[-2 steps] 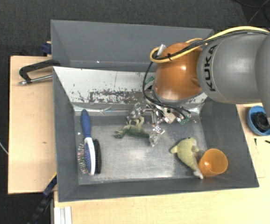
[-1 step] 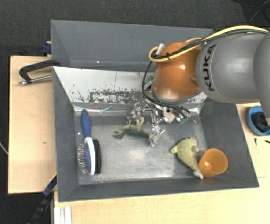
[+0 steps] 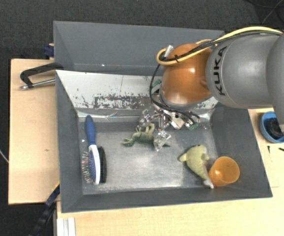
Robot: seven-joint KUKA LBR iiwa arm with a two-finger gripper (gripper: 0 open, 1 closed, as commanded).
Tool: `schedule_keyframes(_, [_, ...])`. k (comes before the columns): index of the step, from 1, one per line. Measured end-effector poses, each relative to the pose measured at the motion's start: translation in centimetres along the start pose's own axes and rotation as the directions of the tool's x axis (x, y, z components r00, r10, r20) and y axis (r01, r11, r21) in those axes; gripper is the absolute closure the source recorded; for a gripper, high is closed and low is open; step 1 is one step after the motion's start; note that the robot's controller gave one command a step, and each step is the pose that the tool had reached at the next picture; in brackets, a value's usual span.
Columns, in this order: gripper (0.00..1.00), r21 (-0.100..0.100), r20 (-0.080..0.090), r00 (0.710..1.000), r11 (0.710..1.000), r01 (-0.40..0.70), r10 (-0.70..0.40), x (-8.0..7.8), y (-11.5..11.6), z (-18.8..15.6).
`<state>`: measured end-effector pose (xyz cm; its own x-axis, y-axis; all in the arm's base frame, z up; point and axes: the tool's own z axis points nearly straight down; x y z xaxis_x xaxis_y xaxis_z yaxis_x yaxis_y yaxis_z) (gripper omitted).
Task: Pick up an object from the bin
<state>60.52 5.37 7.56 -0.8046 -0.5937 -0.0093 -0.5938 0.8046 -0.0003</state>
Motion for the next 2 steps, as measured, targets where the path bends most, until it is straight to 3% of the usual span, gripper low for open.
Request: schedule_keyframes(2, [1.0,0.001,-0.002,1.0,1.0,-0.003,0.003,-0.4,0.0,-2.0])
